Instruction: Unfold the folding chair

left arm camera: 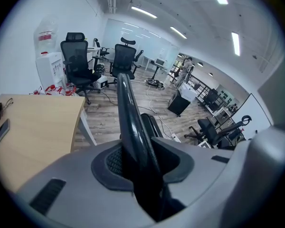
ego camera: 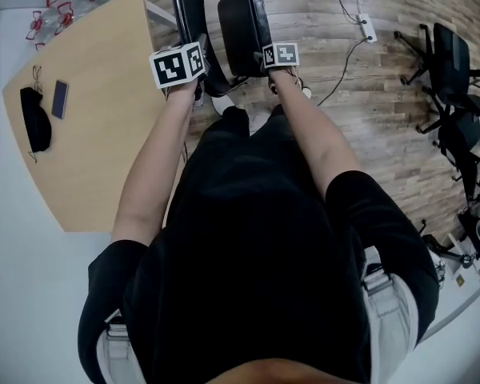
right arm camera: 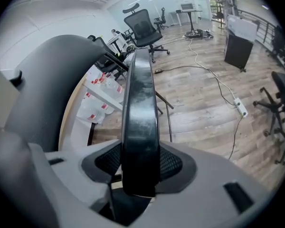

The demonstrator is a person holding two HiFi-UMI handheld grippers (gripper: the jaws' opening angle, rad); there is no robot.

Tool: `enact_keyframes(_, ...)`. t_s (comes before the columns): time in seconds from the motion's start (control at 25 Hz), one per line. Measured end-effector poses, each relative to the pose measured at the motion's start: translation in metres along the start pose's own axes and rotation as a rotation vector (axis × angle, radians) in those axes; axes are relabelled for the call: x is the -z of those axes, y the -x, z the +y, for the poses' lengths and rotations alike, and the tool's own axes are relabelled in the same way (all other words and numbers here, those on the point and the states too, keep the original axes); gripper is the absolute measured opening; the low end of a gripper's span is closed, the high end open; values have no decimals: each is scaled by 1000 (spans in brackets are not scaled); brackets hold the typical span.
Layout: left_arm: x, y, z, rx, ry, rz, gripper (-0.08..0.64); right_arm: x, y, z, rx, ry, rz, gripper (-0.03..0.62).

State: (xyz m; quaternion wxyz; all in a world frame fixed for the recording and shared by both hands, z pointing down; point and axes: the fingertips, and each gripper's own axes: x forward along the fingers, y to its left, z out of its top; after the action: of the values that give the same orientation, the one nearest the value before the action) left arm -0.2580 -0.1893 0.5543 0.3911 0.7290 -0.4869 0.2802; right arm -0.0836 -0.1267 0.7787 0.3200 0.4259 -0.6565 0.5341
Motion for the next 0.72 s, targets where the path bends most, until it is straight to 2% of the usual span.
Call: enact_keyframes(0.72,12,-31,-11,-50,-21,57,120,-1,3,-99,-196,-41,8,196)
